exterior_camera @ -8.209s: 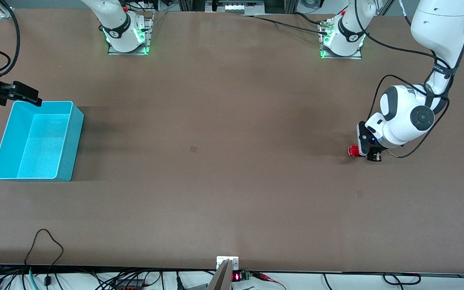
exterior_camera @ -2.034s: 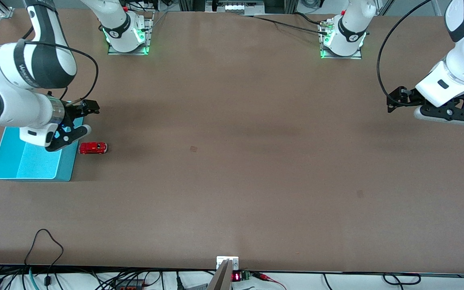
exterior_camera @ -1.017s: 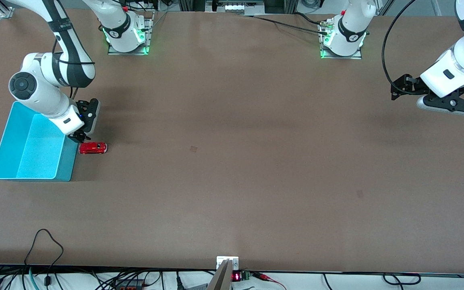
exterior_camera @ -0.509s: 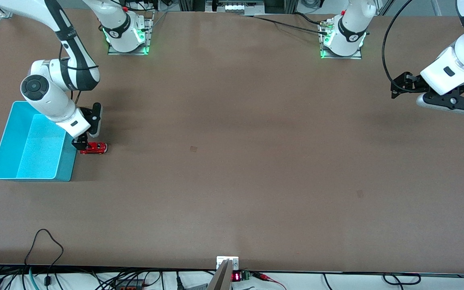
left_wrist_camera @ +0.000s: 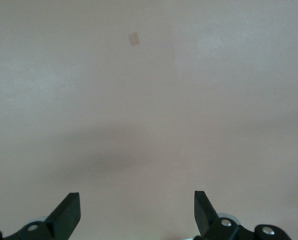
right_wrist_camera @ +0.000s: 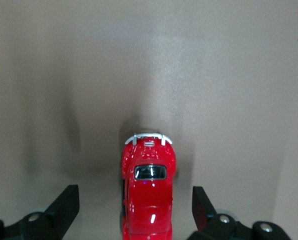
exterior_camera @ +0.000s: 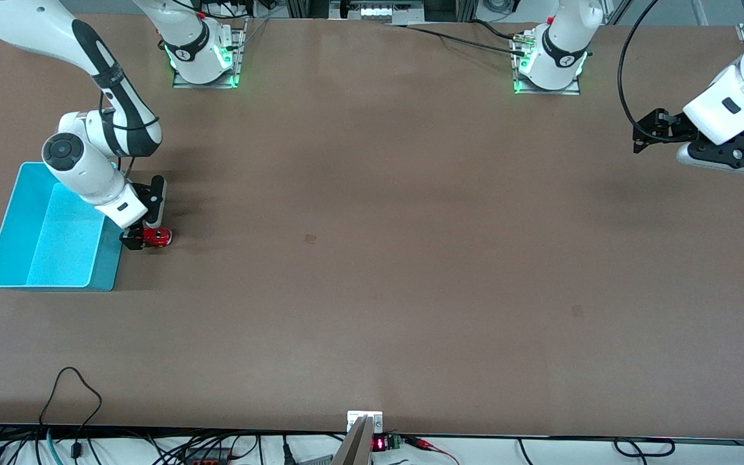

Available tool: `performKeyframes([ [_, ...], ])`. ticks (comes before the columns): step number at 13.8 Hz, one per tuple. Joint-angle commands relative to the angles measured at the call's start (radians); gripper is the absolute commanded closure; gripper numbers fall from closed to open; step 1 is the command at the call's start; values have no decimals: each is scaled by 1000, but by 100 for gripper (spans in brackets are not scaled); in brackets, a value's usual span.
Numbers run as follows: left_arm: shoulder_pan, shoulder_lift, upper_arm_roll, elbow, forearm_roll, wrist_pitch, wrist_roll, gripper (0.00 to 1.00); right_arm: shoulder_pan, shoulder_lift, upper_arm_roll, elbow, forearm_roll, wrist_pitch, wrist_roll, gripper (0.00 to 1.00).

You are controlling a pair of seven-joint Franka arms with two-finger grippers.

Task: Wind red beetle toy and store in blue box
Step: 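Close the right gripper on the red car and lift it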

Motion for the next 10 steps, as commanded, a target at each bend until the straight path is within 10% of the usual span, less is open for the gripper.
performKeyframes([
  [1,5,-32,-5,9,-7,-24,12,0,-19,28,-3,7,-20,28,-13,0],
  [4,5,-35,-1,7,-7,-33,12,0,-19,31,-6,9,-20,34,-13,0],
  [5,5,-33,-1,7,-7,-33,12,0,-19,34,-6,9,-20,32,-13,14],
  [7,8,-35,2,6,-7,-36,14,0,-19,32,-7,9,-21,28,-10,85],
  [10,44,-39,-4,7,-7,-57,24,0,-21,29,-7,9,-20,28,10,100],
])
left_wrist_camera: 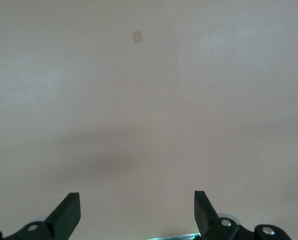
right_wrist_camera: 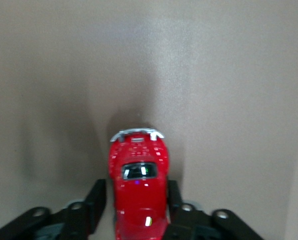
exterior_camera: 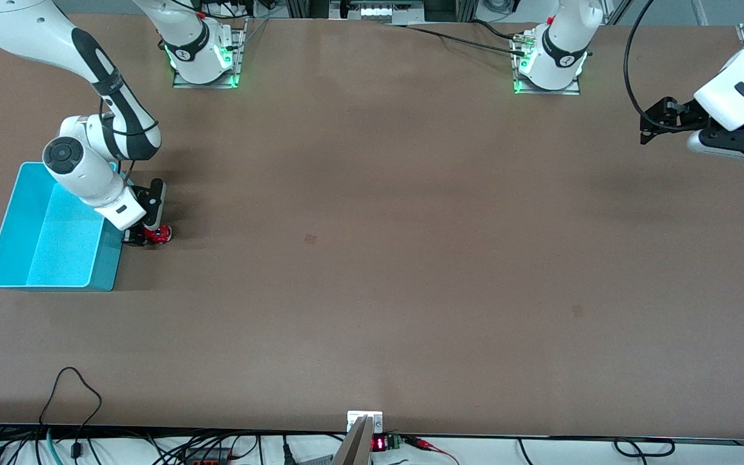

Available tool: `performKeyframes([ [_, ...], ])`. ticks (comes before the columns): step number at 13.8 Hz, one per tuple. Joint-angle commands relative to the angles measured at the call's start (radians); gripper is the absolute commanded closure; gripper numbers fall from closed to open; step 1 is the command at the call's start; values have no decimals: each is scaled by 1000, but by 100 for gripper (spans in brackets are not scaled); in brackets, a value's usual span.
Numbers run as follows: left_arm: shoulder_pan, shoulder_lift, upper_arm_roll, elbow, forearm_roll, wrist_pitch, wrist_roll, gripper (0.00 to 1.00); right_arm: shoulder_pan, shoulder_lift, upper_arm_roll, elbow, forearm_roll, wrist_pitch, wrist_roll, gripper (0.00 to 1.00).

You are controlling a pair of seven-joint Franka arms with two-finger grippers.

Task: Wind red beetle toy and store in blue box
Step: 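Close the right gripper on the red car and lift it, then move the car into the cyan box and open the right gripper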

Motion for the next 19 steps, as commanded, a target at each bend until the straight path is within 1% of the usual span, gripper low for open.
performKeyframes([
  [1,26,-18,-2,6,-7,-27,24,0,-6,6,5,5,-13,10,15,100],
  [2,27,-19,0,6,-7,-28,24,0,-3,3,6,13,-8,9,40,100],
  [4,32,-21,0,9,-7,-37,24,0,21,-17,14,39,-8,-12,189,100],
  [5,35,-21,1,9,-7,-36,24,0,47,-34,15,66,-6,-84,294,100],
  [7,60,-19,1,10,-7,-27,24,0,104,-71,17,161,-5,-308,520,100],
  [8,60,-18,1,6,-5,-24,24,0,121,-88,23,202,-3,-388,582,100],
  [9,61,-10,1,6,-5,-19,24,0,129,-101,23,233,-2,-436,629,100],
  [10,61,-9,1,4,-5,-11,24,0,132,-118,23,255,18,-482,701,100],
  [12,60,-12,-12,7,-4,-13,25,0,124,-181,14,257,43,-532,912,100],
  [13,60,-13,-23,6,1,-25,25,0,121,-210,11,257,43,-537,965,100],
  [15,63,-21,-17,9,1,-48,25,0,123,-235,-58,258,67,-542,1010,100],
  [16,61,-22,-16,10,1,-48,25,0,118,-238,-98,260,134,-577,1018,100],
  [17,61,-21,-19,12,1,-40,25,0,126,-240,-168,270,232,-614,1007,100],
  [18,61,-19,-20,12,2,-31,24,0,127,-237,-213,276,269,-620,989,100],
  [19,61,-18,-19,10,2,-11,25,0,123,-226,-238,277,274,-609,966,100],
])
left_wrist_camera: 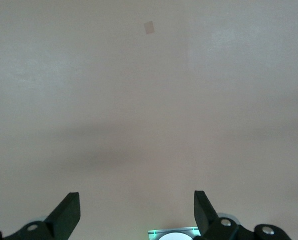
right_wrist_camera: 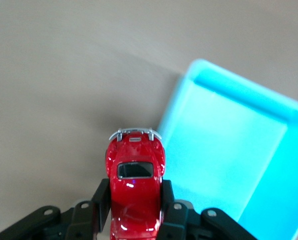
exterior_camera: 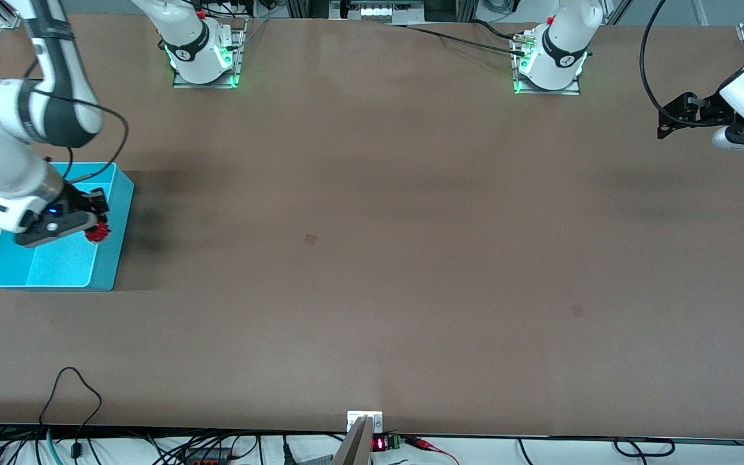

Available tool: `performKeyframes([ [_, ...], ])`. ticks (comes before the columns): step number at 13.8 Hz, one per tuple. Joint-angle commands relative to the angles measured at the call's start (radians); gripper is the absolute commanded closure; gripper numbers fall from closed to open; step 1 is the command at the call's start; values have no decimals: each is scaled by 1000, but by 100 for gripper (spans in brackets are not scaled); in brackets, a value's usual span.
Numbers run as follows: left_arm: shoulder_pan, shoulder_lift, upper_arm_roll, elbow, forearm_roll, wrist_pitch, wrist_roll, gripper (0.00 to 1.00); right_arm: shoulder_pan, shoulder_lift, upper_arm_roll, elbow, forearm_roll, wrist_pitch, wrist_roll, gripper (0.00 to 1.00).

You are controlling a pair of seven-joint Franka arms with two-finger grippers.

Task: Wind red beetle toy and store in blue box
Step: 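Move the car into the cyan box and open the right gripper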

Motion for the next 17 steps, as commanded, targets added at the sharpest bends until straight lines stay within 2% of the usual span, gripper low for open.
performKeyframes([
  [1,6,-4,-7,10,4,16,21,0,-2,22,-80,11,55,-4,-21,100],
  [3,8,-6,-7,10,2,13,21,0,-2,63,-146,10,56,39,-14,100],
  [5,8,-7,-2,10,1,10,21,0,-3,106,-173,11,58,96,-9,100],
  [8,6,-6,-2,8,2,8,21,0,-5,175,-183,11,59,150,-7,100],
  [12,8,-4,2,11,5,16,21,0,-5,244,-186,8,62,150,68,100],
  [17,-6,-4,-34,11,7,19,18,0,-11,315,-186,7,64,153,68,95],
])
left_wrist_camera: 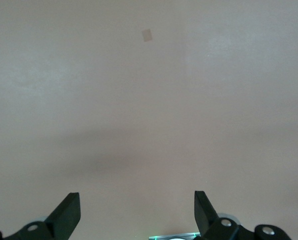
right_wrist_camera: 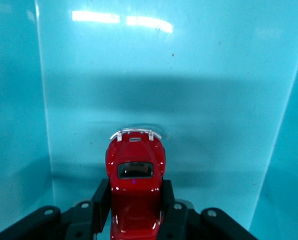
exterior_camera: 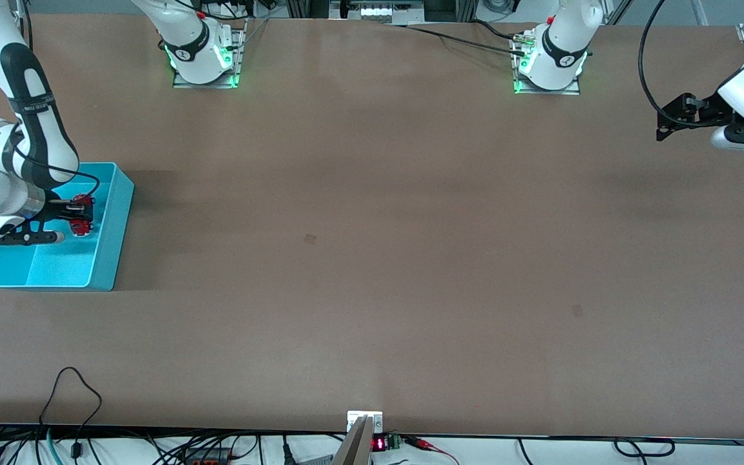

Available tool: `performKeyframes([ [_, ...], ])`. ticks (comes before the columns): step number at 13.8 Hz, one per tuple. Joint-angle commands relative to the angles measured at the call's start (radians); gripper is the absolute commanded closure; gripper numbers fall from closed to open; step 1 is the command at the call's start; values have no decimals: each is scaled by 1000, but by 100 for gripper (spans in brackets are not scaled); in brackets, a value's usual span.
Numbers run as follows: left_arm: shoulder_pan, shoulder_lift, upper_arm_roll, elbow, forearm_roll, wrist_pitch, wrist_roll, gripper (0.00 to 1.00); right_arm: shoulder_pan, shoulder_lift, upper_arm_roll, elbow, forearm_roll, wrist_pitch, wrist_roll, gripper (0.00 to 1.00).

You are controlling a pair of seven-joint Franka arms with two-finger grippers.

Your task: Wind red beetle toy and store in blue box

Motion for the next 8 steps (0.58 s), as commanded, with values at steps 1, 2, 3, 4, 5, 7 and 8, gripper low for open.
performKeyframes([
  [1,0,-3,-30,11,7,-3,14,0,-7,19,-2,8,17,3,0,95],
  [2,0,-4,-32,11,5,-7,6,0,-8,19,-2,8,17,3,-7,95],
  [3,0,-1,-30,11,5,-6,6,0,-11,20,-2,8,17,3,-10,94],
  [4,0,1,-32,11,7,-3,6,0,-16,22,-2,9,14,3,-13,85],
  [5,0,1,-35,11,7,-4,8,0,-16,28,-2,9,14,3,-13,47],
  [7,-2,1,-36,11,7,-6,11,0,-16,26,-2,12,11,3,-39,0],
  [8,0,-1,-36,11,7,-6,11,0,-16,22,-2,14,11,2,-42,0],
])
